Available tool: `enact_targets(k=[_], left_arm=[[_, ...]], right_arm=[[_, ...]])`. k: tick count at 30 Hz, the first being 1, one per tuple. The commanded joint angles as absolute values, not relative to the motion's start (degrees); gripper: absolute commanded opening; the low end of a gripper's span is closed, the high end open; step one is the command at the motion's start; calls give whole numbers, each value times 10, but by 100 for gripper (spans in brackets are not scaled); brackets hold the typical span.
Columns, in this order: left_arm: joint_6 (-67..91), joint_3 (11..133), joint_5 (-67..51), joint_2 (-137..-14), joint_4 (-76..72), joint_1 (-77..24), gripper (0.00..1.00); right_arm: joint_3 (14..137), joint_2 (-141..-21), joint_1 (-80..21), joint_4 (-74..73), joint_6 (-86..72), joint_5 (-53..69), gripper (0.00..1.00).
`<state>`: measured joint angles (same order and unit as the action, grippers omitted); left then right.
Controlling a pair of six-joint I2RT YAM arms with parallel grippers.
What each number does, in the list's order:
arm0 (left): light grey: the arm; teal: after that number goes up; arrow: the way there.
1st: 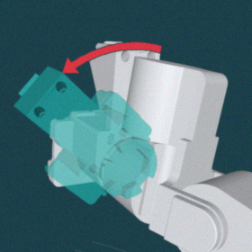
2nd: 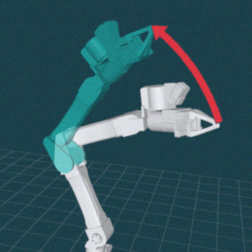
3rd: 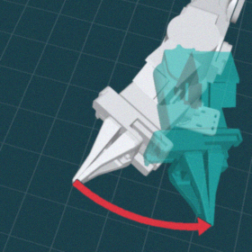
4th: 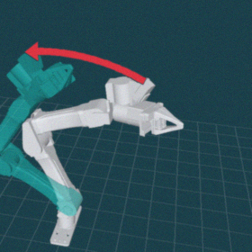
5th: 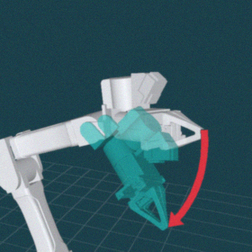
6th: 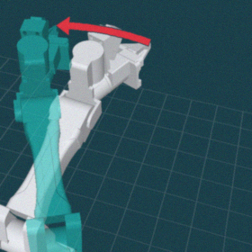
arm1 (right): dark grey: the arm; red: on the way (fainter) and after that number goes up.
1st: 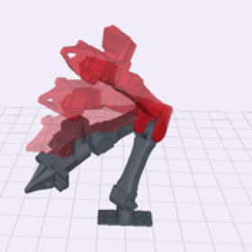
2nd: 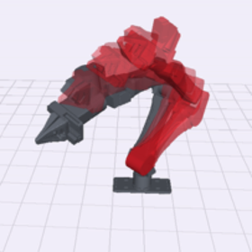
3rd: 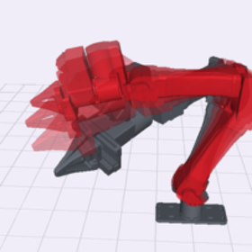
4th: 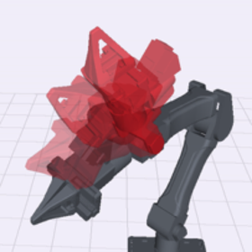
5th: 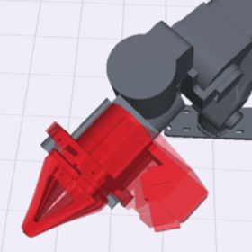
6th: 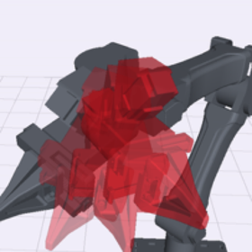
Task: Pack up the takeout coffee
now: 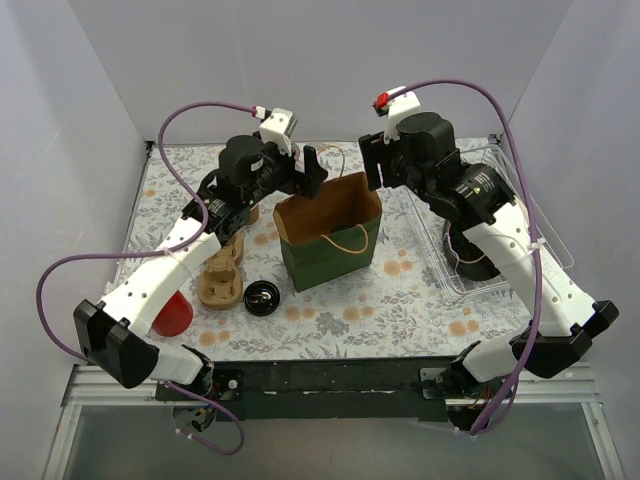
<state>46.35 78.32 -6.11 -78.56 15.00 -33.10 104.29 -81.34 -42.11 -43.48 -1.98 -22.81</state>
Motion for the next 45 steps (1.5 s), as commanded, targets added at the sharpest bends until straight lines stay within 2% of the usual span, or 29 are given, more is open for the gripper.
enact_targets(k=[1,5,7,8,9,14,15,16,20,23,27,31,35,38,45], left_arm=[[498,829,32,-769,185,-328,88],[543,818,75,-730,191,-329,93],[571,823,117,-707,207,-328,91],[583,832,140,-701,222,-329,90],[597,845,162,-701,268,-328,90],[692,943,370,-707,435,-329,94],[714,967,405,-713,516,-328,95],[735,992,429,-727,559,-328,98],[826,1091,503,-735,764,-328,98],[869,1072,455,-661,793,-318,98],[925,956,482,-571,794,-315,98],[908,860,499,-555,794,-307,98],[888,814,502,-566,794,-266,98],[867,767,516,-576,793,-228,86],[881,739,486,-582,792,-210,70]], right_arm=[[1042,-786,-418,-432,-58,-234,74],[1030,-768,-418,-438,-86,-217,75],[1022,-756,-419,-442,-94,-193,84],[1018,-752,-418,-441,-97,-180,96],[1008,-741,-418,-439,-98,-151,99],[984,-714,-418,-435,-161,-133,99],[977,-705,-417,-435,-166,-126,99],[963,-698,-417,-431,-171,-118,98],[899,-652,-417,-374,-160,-53,99],[910,-643,-417,-388,-149,-39,95],[905,-650,-417,-410,-147,-35,89],[868,-633,-417,-382,-138,-16,83],[860,-618,-417,-376,-129,-37,77],[861,-616,-417,-381,-128,-39,72],[856,-613,-417,-381,-138,-30,66]])
